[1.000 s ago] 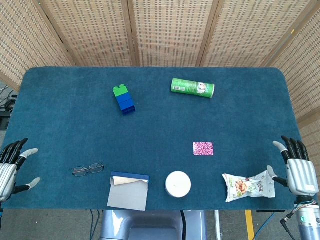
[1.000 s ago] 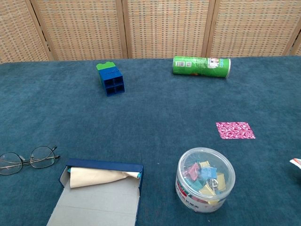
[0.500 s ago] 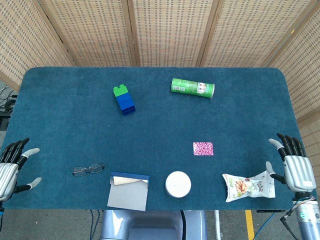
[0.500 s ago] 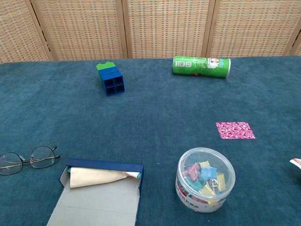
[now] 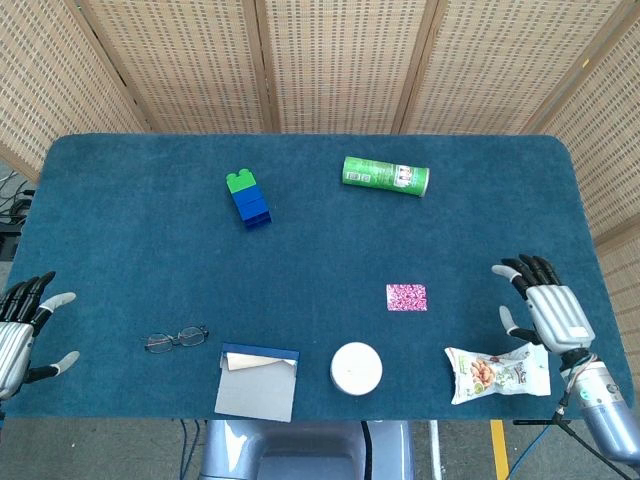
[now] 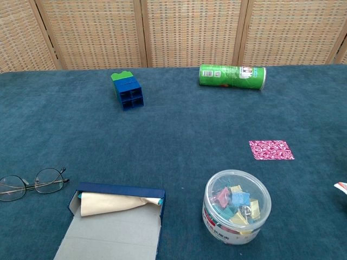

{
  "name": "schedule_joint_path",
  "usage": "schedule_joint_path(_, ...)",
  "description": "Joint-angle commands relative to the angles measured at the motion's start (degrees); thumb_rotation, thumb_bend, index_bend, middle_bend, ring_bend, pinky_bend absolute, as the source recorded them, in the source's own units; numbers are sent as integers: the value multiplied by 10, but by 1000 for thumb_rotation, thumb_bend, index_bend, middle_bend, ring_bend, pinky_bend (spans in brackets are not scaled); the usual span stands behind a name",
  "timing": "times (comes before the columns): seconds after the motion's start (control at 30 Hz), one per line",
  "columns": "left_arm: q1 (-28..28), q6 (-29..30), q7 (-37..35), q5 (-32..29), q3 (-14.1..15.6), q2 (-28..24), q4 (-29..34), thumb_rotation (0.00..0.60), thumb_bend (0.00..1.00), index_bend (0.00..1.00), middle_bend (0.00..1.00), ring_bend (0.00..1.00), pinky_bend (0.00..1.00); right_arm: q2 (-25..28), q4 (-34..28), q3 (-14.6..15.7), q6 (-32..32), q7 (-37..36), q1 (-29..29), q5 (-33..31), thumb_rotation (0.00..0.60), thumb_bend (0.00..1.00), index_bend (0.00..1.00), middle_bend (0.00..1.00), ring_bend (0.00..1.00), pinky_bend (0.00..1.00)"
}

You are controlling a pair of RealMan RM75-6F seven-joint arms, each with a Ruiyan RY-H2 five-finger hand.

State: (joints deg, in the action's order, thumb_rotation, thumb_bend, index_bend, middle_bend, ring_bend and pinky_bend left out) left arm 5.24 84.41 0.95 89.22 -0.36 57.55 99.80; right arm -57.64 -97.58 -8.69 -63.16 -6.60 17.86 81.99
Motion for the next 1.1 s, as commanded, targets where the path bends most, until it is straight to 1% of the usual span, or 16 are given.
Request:
schedule_joint_path(0.03, 3, -2, -1, -1, -3, -7, 6, 600, 179, 224, 33, 0, 36, 12, 4, -3, 69, -36, 49, 4, 600, 569, 190, 155, 0, 0)
schedule_joint_path(0.17, 7, -3, 3, -3, -7, -16, 14, 600, 179, 224, 33, 0, 36, -2, 18, -2, 119, -48, 87, 11, 600, 569, 206, 162, 0, 0)
schedule_joint_path(0.3, 9, -7, 5, -5, -8, -18, 18, 600, 179, 224, 33, 0, 36, -16, 30, 0, 152, -55, 113, 15, 600, 569, 226, 170, 0, 0)
schedule_joint_path(0.5, 14, -17, 8, -10, -8, -19, 19, 600, 179, 224, 33, 0, 36, -43, 58, 8, 206, -55, 154, 23, 600, 569, 228, 171, 0, 0)
schedule_joint_path(0.7, 18, -22, 10, -13, -10, -20, 21, 600, 179, 224, 33, 0, 36, -73, 84, 18, 237, -38, 182, 24, 600, 569, 238, 171, 0, 0)
schedule_joint_path(0.9, 18, -22, 10, -15, -10, -21, 21, 600, 178, 224, 33, 0, 36, -102, 112, 28, 254, -13, 200, 21, 600, 569, 248, 171, 0, 0)
schedule_joint_path(1.1, 17, -22, 11, -17, -10, -22, 22, 600, 179, 224, 33, 0, 36, -122, 130, 35, 268, -8, 215, 17, 600, 569, 248, 171, 0, 0)
